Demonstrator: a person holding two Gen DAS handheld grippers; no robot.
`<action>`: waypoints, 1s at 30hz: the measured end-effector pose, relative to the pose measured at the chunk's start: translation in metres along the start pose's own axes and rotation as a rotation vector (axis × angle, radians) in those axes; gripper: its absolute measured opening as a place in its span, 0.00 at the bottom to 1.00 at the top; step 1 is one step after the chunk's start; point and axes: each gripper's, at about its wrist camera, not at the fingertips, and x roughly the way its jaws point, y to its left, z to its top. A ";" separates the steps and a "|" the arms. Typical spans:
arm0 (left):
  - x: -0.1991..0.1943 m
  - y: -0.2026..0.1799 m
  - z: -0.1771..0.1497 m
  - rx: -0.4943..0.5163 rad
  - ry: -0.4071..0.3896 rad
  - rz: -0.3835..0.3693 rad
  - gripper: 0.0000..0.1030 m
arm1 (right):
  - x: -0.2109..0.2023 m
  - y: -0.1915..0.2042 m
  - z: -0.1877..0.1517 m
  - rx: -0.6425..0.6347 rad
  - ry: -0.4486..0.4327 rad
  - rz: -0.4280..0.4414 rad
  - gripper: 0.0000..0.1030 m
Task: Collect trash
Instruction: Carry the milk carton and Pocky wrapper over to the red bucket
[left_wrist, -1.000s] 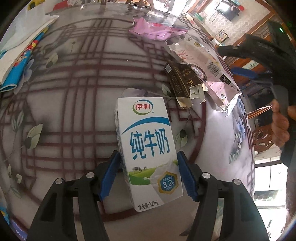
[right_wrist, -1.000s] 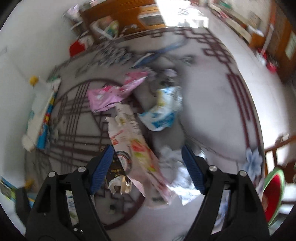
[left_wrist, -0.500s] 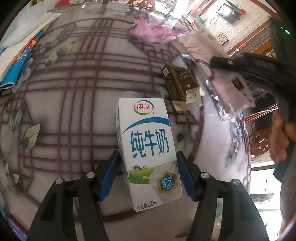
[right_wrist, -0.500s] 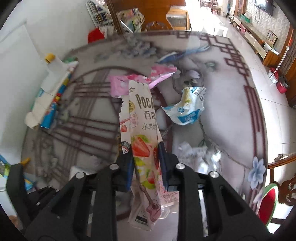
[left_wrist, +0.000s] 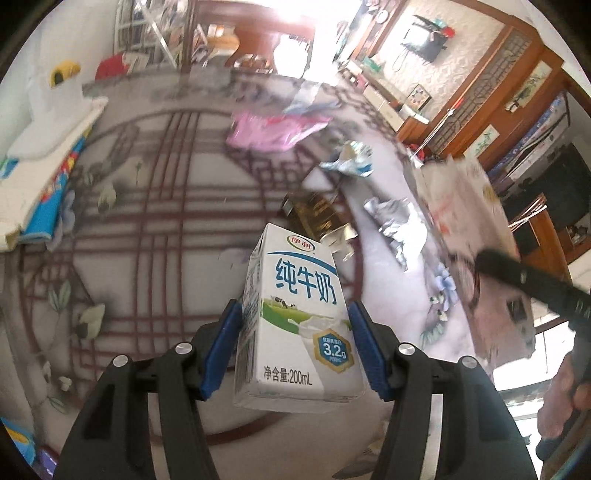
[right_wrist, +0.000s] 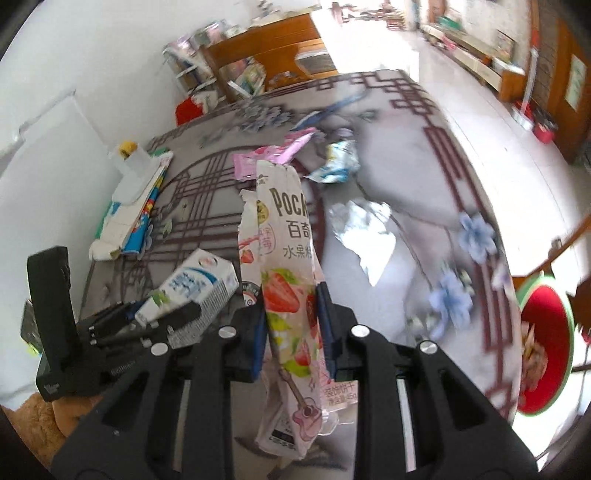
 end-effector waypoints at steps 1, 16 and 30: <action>-0.004 -0.003 0.001 0.008 -0.011 -0.002 0.55 | -0.006 -0.004 -0.006 0.022 -0.014 -0.005 0.24; -0.044 -0.056 0.005 0.113 -0.120 -0.046 0.55 | -0.052 -0.039 -0.047 0.170 -0.111 -0.049 0.24; -0.053 -0.089 -0.003 0.161 -0.126 -0.082 0.55 | -0.075 -0.057 -0.063 0.215 -0.153 -0.041 0.25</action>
